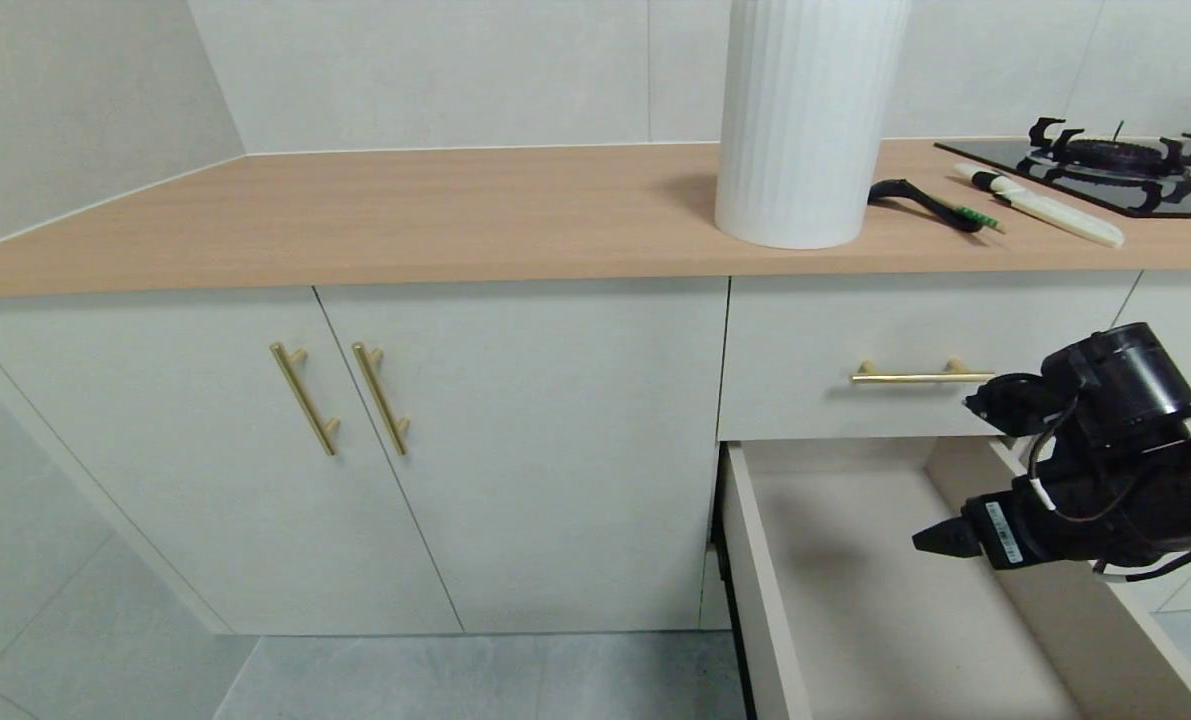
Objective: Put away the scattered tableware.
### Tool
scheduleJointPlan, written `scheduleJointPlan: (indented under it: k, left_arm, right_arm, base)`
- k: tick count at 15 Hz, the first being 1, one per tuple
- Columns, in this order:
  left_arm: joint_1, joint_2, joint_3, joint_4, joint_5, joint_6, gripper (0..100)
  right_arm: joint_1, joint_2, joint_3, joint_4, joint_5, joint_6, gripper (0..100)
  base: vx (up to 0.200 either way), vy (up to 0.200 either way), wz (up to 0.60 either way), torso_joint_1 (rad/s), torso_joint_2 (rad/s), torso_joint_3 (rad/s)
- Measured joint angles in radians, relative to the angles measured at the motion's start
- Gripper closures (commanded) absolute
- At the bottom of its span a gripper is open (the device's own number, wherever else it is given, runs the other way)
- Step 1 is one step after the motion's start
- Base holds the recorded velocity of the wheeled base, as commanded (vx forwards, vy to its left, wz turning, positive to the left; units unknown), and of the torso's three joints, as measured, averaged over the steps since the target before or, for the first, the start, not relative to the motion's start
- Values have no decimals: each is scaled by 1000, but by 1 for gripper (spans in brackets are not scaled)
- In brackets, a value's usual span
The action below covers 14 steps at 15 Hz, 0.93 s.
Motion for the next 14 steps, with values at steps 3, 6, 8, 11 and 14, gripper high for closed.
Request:
scheduleJointPlan:
  k: [3, 6, 8, 11, 14]
  left_arm:
    - [0, 0, 0, 2, 0, 0, 0]
    - [-1, 0, 0, 0, 0, 0, 0]
    - [0, 0, 0, 0, 0, 0, 0]
    - [0, 0, 0, 0, 0, 0, 0]
    - [0, 0, 0, 0, 0, 0, 0]
  right_arm:
    - [0, -53, 29, -25, -2, -6, 0]
    - [1, -77, 36, -30, -4, -7, 0]
    - [1, -85, 37, -31, -11, -8, 0]
    - [1, -89, 39, -41, -18, -8, 0]
    - [0, -90, 37, -45, -18, -8, 0]
  base:
    - [0, 0, 0, 67, -256, -269]
    - [0, 0, 0, 163, -549, -295]
    - [0, 0, 0, 166, -486, -290]
    - [0, 0, 0, 181, -479, -287]
    - [0, 0, 0, 196, -478, -279]
